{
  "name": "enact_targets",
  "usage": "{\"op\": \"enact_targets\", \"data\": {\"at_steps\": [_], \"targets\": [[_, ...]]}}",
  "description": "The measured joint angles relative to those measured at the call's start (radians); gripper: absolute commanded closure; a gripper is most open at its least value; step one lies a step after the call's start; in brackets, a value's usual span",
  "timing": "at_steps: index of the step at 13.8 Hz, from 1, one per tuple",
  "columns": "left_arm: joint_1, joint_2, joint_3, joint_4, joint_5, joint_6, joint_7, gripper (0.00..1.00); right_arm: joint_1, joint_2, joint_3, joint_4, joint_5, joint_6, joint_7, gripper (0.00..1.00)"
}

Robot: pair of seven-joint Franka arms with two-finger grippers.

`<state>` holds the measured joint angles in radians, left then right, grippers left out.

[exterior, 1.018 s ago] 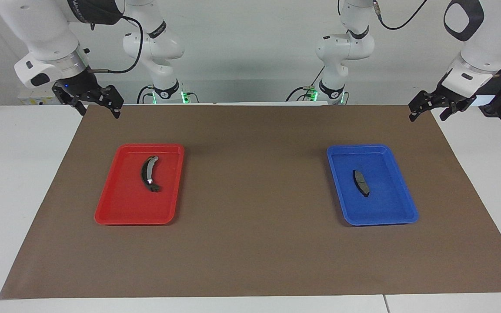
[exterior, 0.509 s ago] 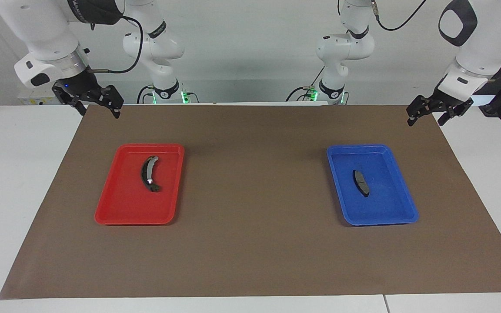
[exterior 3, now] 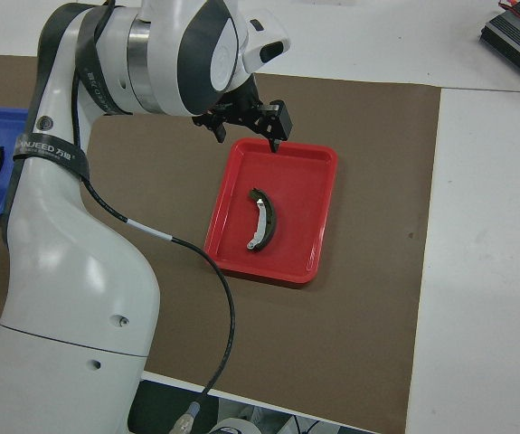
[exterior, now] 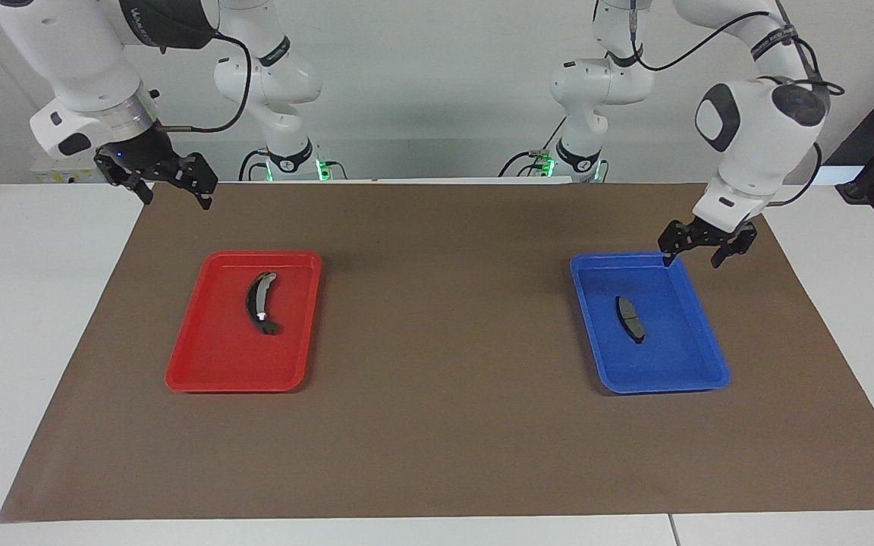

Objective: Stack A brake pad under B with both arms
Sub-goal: 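Grasp the blue-tray pad with the left gripper while the right gripper grasps the other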

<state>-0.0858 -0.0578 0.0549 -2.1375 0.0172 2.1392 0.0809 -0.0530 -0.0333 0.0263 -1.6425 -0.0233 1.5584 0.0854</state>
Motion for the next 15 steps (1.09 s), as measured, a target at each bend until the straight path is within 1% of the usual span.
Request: {"op": "enact_targets", "data": {"at_steps": [1, 3, 4, 5, 7, 8, 9, 10, 11, 13, 14, 15], "targets": [[-0.017, 0.026, -0.001, -0.031, 0.000, 0.055, -0.039, 0.04, -0.002, -0.026, 0.000, -0.082, 0.013, 0.081, -0.021, 0.00], [-0.051, 0.091, -0.002, -0.073, 0.000, 0.163, -0.097, 0.05, -0.001, -0.083, 0.000, -0.278, 0.047, 0.258, -0.057, 0.00], [-0.061, 0.123, -0.002, -0.090, 0.000, 0.217, -0.111, 0.06, -0.001, -0.098, 0.000, -0.354, 0.051, 0.314, -0.079, 0.00], [-0.066, 0.151, -0.002, -0.109, 0.000, 0.267, -0.119, 0.06, -0.001, -0.097, 0.000, -0.407, 0.052, 0.354, -0.119, 0.00], [-0.066, 0.186, -0.001, -0.142, 0.000, 0.334, -0.120, 0.10, -0.002, -0.068, 0.000, -0.479, 0.054, 0.466, -0.172, 0.00], [-0.066, 0.196, 0.000, -0.149, 0.000, 0.351, -0.121, 0.23, -0.002, -0.048, 0.000, -0.518, 0.055, 0.547, -0.186, 0.00], [-0.066, 0.202, 0.000, -0.150, 0.000, 0.358, -0.121, 0.47, -0.002, -0.030, 0.000, -0.558, 0.056, 0.621, -0.199, 0.00], [-0.066, 0.203, 0.000, -0.150, 0.000, 0.359, -0.121, 0.75, -0.002, -0.015, 0.000, -0.601, 0.056, 0.689, -0.211, 0.00], [-0.066, 0.203, 0.000, -0.150, 0.000, 0.359, -0.126, 0.85, -0.001, -0.001, 0.000, -0.634, 0.056, 0.739, -0.217, 0.00], [-0.070, 0.199, -0.003, -0.147, -0.001, 0.359, -0.137, 0.88, 0.006, 0.024, 0.000, -0.665, 0.056, 0.789, -0.228, 0.00], [-0.074, 0.195, -0.003, -0.146, -0.001, 0.359, -0.141, 0.92, 0.018, 0.033, 0.001, -0.676, 0.056, 0.808, -0.230, 0.00], [-0.076, 0.193, -0.002, -0.146, -0.001, 0.359, -0.143, 0.93, 0.029, 0.042, 0.001, -0.690, 0.056, 0.834, -0.233, 0.00]]}}
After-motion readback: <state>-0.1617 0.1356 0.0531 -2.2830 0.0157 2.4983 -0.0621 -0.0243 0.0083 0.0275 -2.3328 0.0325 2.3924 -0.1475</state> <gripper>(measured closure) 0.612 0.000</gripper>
